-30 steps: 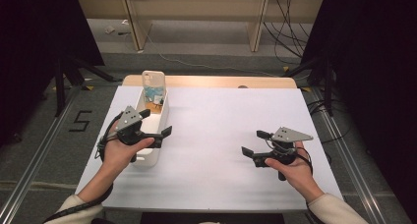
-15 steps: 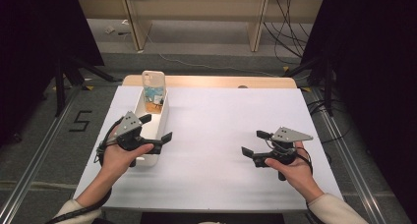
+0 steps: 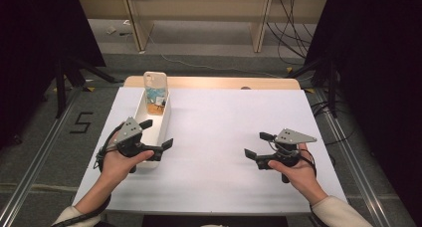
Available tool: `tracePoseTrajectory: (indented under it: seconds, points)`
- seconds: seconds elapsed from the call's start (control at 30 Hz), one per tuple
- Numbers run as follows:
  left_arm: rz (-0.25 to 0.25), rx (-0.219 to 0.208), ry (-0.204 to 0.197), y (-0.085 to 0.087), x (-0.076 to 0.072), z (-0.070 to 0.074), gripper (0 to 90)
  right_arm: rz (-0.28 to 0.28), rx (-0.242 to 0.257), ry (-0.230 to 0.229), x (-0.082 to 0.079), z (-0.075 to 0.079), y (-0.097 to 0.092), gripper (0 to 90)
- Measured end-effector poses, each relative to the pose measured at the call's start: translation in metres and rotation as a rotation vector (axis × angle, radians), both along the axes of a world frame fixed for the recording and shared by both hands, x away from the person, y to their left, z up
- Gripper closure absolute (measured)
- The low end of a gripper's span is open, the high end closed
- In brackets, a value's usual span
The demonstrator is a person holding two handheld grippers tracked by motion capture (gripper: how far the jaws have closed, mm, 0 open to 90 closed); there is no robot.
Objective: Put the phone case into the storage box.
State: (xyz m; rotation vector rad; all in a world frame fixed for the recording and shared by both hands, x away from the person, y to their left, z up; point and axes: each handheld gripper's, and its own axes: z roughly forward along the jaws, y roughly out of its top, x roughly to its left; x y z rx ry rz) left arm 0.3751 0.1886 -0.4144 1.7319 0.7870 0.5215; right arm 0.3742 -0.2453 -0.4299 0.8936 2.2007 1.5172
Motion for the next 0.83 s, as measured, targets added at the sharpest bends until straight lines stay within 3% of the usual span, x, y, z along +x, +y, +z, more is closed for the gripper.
tracePoseTrajectory:
  seconds: [0.83]
  points:
    - [-0.01, 0.0, -0.001, 0.0007, -0.0005, -0.0007, 1.5, -0.002, 0.004, 0.0, 0.0003, 0.0003, -0.0019, 14.5]
